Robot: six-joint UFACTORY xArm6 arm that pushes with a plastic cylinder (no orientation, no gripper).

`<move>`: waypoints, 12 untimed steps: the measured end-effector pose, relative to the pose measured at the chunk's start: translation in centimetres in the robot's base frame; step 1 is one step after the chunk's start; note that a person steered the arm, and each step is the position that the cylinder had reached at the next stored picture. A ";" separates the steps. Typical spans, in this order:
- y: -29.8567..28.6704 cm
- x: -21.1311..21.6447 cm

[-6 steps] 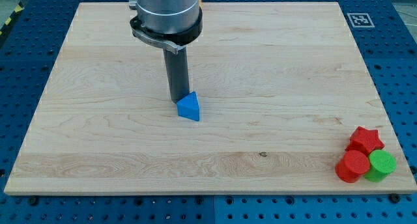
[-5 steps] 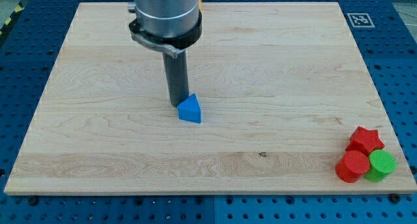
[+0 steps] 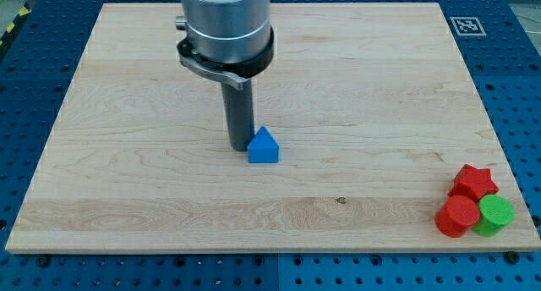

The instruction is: Move the blue triangle towards the red blocks

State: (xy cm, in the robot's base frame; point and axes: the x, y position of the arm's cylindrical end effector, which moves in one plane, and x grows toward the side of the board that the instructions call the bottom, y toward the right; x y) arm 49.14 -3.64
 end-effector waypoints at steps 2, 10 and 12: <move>3.1 1.1; 7.7 4.1; 10.8 2.2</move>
